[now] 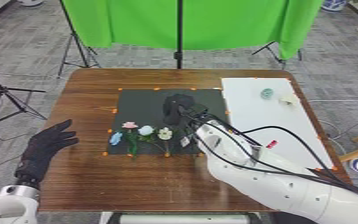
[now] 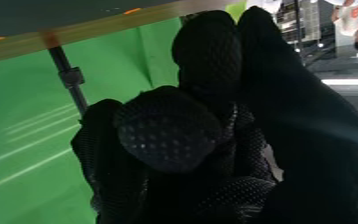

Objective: Arrange flowers

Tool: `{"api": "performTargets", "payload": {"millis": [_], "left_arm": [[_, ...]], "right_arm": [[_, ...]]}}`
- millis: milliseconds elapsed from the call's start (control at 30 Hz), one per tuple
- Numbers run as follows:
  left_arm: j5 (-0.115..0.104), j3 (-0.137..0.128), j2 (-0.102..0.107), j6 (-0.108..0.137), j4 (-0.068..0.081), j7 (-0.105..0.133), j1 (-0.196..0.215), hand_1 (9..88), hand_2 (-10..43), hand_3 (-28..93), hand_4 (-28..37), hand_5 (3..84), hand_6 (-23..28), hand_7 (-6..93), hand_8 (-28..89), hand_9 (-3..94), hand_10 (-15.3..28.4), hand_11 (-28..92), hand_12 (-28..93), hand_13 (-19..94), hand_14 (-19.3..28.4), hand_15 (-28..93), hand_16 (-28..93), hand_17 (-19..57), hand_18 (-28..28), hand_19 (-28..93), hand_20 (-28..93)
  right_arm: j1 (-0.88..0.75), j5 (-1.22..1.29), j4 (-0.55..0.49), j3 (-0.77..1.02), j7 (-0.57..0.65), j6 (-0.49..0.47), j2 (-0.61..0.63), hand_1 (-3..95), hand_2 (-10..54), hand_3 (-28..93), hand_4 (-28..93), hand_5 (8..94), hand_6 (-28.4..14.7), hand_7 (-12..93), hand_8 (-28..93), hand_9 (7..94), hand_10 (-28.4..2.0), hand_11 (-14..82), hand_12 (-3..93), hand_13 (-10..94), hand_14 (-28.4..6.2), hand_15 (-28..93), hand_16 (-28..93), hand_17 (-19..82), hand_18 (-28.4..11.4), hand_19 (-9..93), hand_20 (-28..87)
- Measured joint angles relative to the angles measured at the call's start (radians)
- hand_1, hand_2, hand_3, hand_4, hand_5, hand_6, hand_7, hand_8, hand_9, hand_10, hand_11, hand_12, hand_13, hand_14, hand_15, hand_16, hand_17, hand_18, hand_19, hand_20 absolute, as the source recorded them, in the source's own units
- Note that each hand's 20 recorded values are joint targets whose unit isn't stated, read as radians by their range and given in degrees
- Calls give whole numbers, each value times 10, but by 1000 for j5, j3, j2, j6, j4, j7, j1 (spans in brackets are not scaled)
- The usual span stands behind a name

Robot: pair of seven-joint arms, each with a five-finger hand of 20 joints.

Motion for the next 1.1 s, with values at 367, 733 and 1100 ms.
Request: {"api": "performTargets", "payload": {"millis": [367,733,1100], "left_arm": [[0,-6,0,-1,-2,-3,3,240,135,621,-283,426,54,83,-54,444,150,215,133,387,200,294,-10,63,162,198,210],[0,-20,0,0,-14,-4,20,240,135,621,-283,426,54,85,-55,444,150,215,134,388,199,295,-10,63,162,198,210],[0,-30,-6,1,-22,-4,30,239,136,617,-283,425,54,84,-55,444,149,216,133,388,199,295,-10,62,162,198,210]], "right_arm": [[-23,10,-37,73,2,15,17,525,-95,590,-147,749,-6,266,96,860,-96,305,383,923,-9,565,377,626,-139,932,551],[-18,-30,-75,298,146,2,165,266,-95,630,-108,610,-13,143,-76,707,-168,244,276,830,-68,612,363,565,-179,932,570],[18,-53,123,402,353,-392,321,154,-85,564,-94,450,-14,34,-60,607,-214,94,237,770,-122,605,346,516,-214,932,514]]}}
